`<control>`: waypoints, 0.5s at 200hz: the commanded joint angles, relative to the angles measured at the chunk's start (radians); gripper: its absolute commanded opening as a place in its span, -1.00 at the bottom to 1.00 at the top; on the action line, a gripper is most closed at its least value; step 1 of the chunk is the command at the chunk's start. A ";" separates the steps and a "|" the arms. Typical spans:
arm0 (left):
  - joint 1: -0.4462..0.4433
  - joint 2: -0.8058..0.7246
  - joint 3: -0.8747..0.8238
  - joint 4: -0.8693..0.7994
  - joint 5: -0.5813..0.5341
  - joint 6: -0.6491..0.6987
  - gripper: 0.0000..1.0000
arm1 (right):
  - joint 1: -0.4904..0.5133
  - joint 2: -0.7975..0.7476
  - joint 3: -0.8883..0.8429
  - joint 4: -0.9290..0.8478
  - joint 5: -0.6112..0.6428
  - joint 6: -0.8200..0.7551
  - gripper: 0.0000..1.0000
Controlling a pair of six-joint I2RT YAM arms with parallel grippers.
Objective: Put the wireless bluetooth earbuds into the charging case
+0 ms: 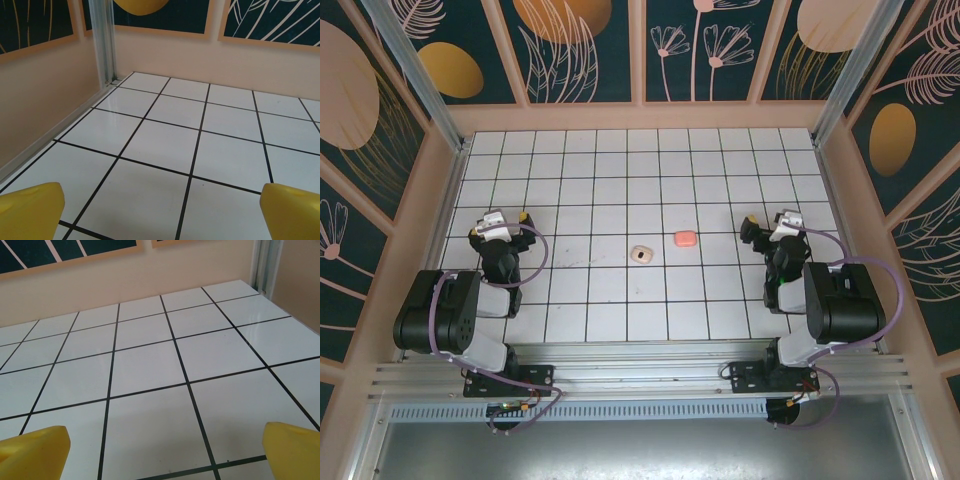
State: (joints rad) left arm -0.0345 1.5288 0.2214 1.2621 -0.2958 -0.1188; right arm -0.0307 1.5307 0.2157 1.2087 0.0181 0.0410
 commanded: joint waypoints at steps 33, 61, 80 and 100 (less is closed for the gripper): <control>0.005 -0.010 -0.004 0.043 0.011 0.014 0.98 | 0.002 0.010 0.021 0.034 0.002 -0.027 0.98; 0.005 -0.011 -0.004 0.043 0.011 0.014 0.98 | -0.004 0.009 0.023 0.032 -0.074 -0.039 0.98; 0.005 -0.011 -0.004 0.043 0.012 0.015 0.98 | -0.026 0.009 0.023 0.028 -0.125 -0.032 0.98; 0.005 -0.011 -0.004 0.043 0.012 0.015 0.98 | -0.017 0.009 0.023 0.030 -0.107 -0.036 0.98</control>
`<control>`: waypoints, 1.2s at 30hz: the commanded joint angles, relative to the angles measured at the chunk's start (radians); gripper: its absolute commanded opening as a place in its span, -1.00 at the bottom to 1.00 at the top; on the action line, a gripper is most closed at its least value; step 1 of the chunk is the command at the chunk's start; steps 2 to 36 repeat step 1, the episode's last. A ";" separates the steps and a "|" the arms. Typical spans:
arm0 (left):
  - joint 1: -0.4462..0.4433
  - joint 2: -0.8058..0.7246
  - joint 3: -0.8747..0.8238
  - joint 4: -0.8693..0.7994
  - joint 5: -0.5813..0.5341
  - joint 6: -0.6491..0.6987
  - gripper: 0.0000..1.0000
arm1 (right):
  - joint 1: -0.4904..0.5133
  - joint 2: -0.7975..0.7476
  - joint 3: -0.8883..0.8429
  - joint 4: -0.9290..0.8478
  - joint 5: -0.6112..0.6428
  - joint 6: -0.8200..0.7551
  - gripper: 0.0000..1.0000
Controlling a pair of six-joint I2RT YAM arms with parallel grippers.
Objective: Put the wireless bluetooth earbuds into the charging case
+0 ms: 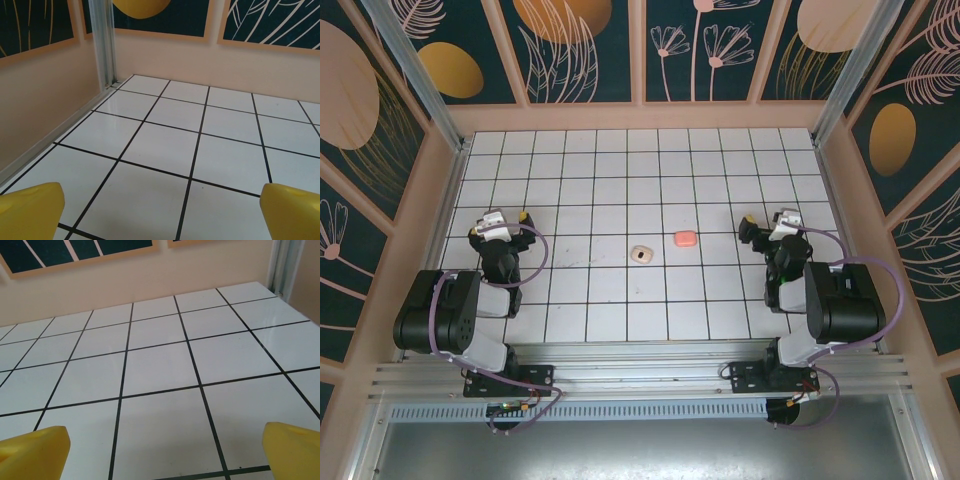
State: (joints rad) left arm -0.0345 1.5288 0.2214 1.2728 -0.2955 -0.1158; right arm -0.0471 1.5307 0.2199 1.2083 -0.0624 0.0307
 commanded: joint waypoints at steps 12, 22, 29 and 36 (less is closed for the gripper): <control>0.005 -0.011 -0.004 0.033 0.012 0.011 0.98 | -0.001 0.009 0.018 0.031 -0.027 -0.026 0.98; 0.005 -0.011 -0.004 0.033 0.012 0.011 0.98 | -0.001 0.009 0.018 0.031 -0.027 -0.026 0.98; 0.005 -0.011 -0.004 0.033 0.012 0.011 0.98 | -0.001 0.009 0.018 0.031 -0.027 -0.026 0.98; 0.005 -0.011 -0.004 0.033 0.012 0.011 0.98 | -0.001 0.009 0.018 0.031 -0.027 -0.026 0.98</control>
